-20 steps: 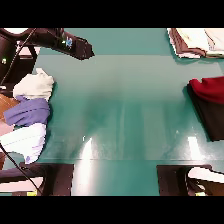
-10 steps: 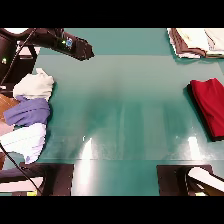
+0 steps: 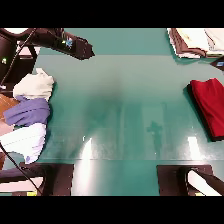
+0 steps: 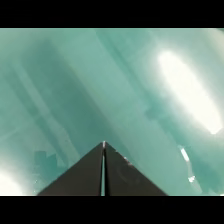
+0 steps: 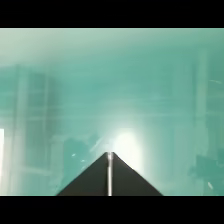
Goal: Fold the shirts.
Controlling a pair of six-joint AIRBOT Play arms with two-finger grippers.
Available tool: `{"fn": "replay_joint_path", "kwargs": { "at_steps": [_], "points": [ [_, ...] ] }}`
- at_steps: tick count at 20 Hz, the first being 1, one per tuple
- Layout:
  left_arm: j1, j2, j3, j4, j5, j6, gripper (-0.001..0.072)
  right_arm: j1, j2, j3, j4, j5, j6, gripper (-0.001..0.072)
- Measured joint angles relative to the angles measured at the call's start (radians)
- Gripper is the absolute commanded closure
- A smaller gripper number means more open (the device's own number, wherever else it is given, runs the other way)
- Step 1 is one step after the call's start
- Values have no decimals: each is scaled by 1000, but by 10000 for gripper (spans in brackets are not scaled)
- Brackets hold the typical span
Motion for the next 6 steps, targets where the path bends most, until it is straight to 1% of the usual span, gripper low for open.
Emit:
{"fn": "replay_joint_path", "kwargs": {
  "at_steps": [3, 6],
  "points": [
    [0, 0, 0, 0, 9, 0, 680, 108, 6, 0, 1, -24, -1, 691],
    [0, 0, 0, 0, 13, 0, 680, 158, 8, 0, 1, -34, -1, 691]
  ]
}}
